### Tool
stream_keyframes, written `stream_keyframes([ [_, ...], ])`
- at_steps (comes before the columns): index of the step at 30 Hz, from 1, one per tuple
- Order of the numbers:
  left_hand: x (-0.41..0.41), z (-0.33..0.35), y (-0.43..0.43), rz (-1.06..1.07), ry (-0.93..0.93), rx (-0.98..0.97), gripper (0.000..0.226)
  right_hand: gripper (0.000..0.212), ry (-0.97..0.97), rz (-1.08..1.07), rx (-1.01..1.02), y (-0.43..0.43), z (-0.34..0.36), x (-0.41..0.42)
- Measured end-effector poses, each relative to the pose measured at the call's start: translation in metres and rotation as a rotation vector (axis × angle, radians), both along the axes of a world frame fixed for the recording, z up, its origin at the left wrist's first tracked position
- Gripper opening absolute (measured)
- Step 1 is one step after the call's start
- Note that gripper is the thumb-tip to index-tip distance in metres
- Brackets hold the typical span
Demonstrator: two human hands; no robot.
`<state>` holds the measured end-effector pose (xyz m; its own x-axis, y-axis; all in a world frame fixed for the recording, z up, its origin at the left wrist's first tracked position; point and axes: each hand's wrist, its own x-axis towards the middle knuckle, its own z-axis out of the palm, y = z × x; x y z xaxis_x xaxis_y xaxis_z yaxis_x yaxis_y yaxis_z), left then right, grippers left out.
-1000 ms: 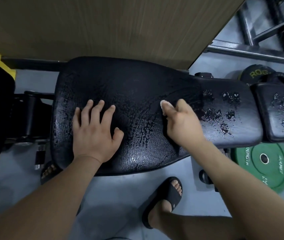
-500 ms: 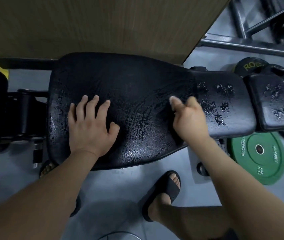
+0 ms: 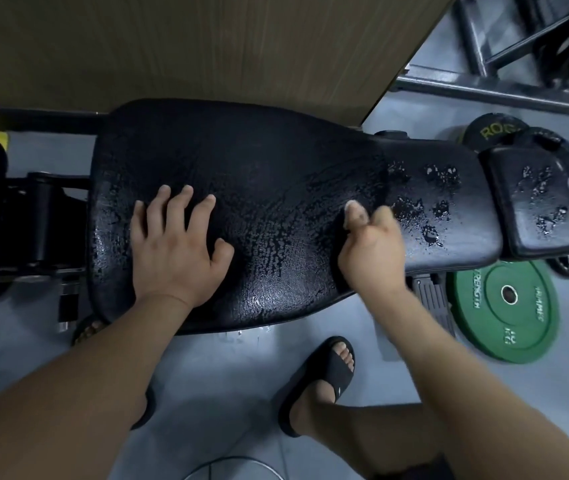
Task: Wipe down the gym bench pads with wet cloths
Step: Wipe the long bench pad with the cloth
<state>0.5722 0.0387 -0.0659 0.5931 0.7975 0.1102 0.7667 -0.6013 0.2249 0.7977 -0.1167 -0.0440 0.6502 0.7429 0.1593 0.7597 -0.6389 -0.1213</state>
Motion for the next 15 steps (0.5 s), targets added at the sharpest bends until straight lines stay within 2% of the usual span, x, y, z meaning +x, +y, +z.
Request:
stream_keyframes([
  [4,0.0,0.001,-0.001,0.004,-0.005,-0.003,0.063,0.04,0.066,0.309,-0.044,-0.015,0.003,-0.039],
  [6,-0.001,0.001,-0.001,0.006,-0.004,-0.006,0.063,0.037,0.044,0.282,-0.06,-0.014,0.004,-0.011],
  [10,-0.001,0.0,-0.001,0.003,-0.002,-0.004,0.063,0.028,0.011,-0.011,-0.062,0.004,0.002,0.016],
  [12,-0.001,-0.001,-0.001,0.002,-0.006,-0.001,0.062,0.028,0.02,0.055,-0.029,0.005,0.003,-0.015],
  [15,-0.001,-0.001,-0.001,0.004,-0.012,-0.001,0.062,0.041,0.094,0.307,-0.04,-0.014,0.006,-0.05],
])
